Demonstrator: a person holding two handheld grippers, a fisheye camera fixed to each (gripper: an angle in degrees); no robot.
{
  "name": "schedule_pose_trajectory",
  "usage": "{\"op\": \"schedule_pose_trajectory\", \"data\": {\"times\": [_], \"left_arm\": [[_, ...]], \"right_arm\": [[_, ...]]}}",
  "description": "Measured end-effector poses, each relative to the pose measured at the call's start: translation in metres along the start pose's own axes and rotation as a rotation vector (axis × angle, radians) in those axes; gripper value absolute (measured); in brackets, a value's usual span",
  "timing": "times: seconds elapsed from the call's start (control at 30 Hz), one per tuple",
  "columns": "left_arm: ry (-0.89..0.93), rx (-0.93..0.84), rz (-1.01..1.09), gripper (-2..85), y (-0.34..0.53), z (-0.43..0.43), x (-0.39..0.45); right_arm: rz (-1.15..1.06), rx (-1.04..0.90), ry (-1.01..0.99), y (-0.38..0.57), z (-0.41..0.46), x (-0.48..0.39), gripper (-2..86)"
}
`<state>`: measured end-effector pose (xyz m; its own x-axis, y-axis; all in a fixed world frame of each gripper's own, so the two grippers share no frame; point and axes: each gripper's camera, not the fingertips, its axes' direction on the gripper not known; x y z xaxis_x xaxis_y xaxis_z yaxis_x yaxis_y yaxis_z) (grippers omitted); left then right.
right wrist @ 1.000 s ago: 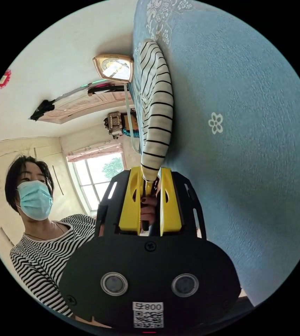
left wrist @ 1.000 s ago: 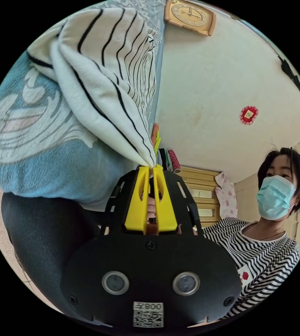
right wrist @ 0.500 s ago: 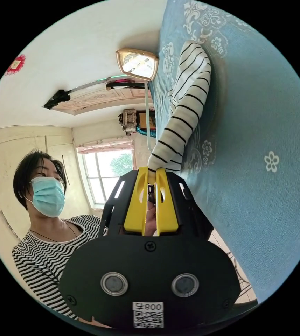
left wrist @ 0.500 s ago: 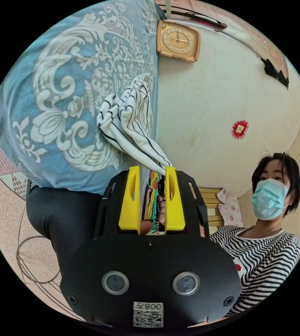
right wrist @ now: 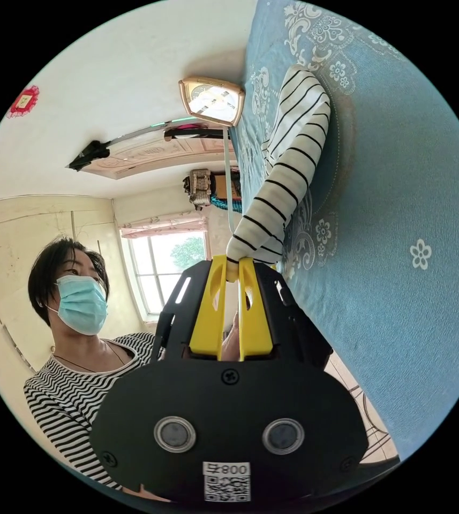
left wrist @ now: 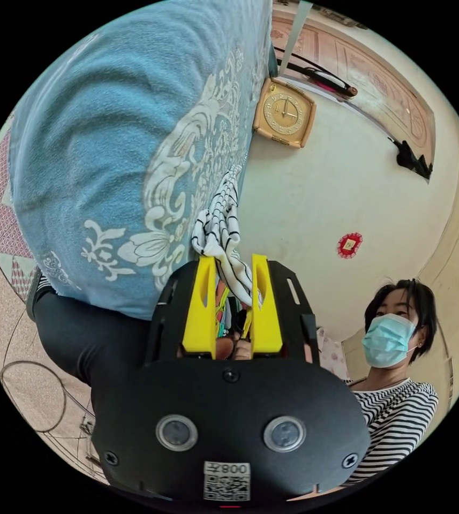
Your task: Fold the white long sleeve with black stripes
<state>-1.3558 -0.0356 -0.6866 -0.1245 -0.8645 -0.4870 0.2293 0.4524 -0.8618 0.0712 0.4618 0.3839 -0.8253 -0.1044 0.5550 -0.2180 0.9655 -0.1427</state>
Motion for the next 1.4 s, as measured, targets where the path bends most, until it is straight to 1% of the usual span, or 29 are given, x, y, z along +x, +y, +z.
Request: {"op": "schedule_pose_trajectory", "data": {"times": [0.17, 0.27, 0.43, 0.5, 0.7, 0.93, 1.13, 1.3, 1.33, 1.4], "left_arm": [[-0.022, 0.024, 0.011, 4.6, -0.004, 0.011, -0.033], [-0.053, 0.018, 0.009, 3.5, 0.0, 0.018, -0.054], [-0.085, -0.018, 0.042, 2.9, 0.013, 0.03, -0.082], [-0.103, -0.059, 0.094, 2.8, 0.022, 0.04, -0.086], [-0.09, -0.175, 0.243, 2.8, 0.059, 0.062, -0.096], [-0.033, -0.327, 0.361, 2.7, 0.116, 0.099, -0.13], [-0.003, -0.475, 0.419, 2.7, 0.148, 0.179, -0.193], [-0.009, -0.579, 0.519, 2.6, 0.159, 0.296, -0.237], [-0.005, -0.591, 0.536, 2.6, 0.16, 0.312, -0.239], [0.003, -0.618, 0.62, 2.6, 0.168, 0.372, -0.242]], "right_arm": [[0.001, -0.007, 0.019, 0.003, 0.019, -0.035, 2.4], [0.01, -0.012, 0.055, 0.008, 0.03, -0.053, 2.5], [0.043, -0.002, 0.093, 0.021, 0.041, -0.084, 2.5], [0.039, 0.005, 0.099, 0.029, 0.043, -0.104, 2.5], [-0.035, 0.018, 0.118, 0.072, 0.042, -0.201, 2.1], [-0.147, 0.079, 0.108, 0.166, 0.016, -0.332, 1.7], [-0.223, 0.192, 0.127, 0.234, -0.033, -0.427, 1.7], [-0.271, 0.282, 0.141, 0.244, -0.095, -0.495, 1.7], [-0.295, 0.299, 0.141, 0.24, -0.114, -0.517, 1.7], [-0.334, 0.336, 0.147, 0.234, -0.146, -0.555, 1.7]]}}
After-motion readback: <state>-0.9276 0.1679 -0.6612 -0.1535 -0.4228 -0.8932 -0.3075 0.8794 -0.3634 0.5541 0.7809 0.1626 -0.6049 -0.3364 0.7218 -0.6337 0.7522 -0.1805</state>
